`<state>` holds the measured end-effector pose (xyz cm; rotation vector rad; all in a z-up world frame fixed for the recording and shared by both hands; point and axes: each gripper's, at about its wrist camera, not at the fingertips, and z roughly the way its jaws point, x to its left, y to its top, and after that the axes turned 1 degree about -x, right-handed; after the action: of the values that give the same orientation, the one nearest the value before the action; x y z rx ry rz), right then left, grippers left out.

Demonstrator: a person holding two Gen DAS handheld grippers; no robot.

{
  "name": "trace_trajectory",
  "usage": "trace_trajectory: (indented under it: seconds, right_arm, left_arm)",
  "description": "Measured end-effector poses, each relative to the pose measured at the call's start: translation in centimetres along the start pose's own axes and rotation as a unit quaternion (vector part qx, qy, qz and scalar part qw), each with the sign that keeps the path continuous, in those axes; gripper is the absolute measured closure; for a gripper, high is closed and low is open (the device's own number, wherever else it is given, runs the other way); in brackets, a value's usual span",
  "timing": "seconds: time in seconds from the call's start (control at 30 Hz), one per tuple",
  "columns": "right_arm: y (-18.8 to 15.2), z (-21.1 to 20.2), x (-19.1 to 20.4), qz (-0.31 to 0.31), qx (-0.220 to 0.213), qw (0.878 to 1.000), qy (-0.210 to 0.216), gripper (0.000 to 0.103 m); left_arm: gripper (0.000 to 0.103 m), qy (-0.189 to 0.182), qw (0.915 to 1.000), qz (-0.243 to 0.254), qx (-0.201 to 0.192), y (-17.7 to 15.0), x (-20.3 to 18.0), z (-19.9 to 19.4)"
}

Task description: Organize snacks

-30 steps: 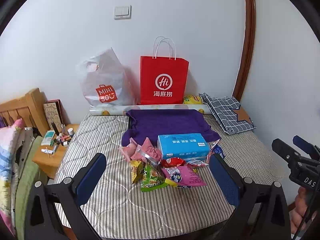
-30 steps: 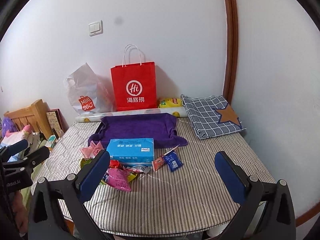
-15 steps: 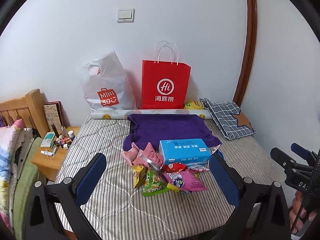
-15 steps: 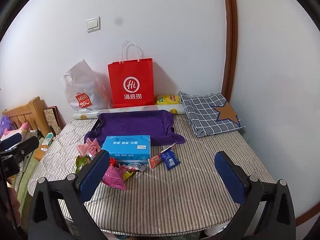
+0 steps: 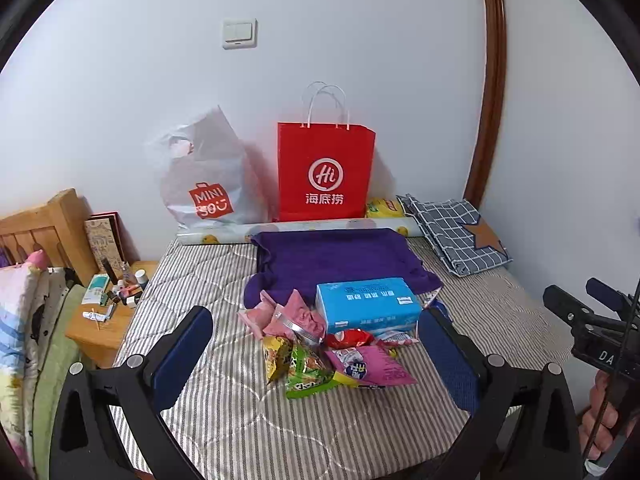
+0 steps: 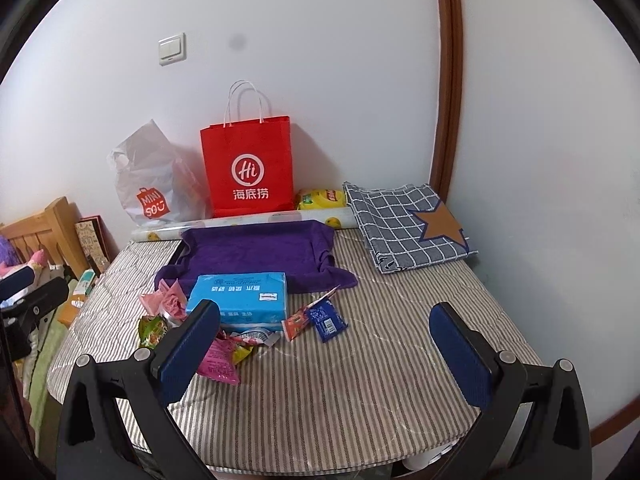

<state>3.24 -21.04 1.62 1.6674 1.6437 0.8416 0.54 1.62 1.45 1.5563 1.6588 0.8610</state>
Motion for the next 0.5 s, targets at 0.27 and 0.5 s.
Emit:
trace_trajectory:
  seconds: [0.27, 0.5]
  right_arm:
    - [1.0, 0.5, 0.3, -0.007, -0.005, 1.0, 0.017, 0.0]
    - [1.6, 1.7, 0.6, -0.011, -0.009, 1.0, 0.001, 0.0]
  left_arm:
    - [0.0, -0.011, 0.9999, -0.003, -0.012, 0.9, 0.6, 0.6]
    - [0.0, -0.021, 0.9995, -0.013, -0.021, 2.0, 1.3, 1.8]
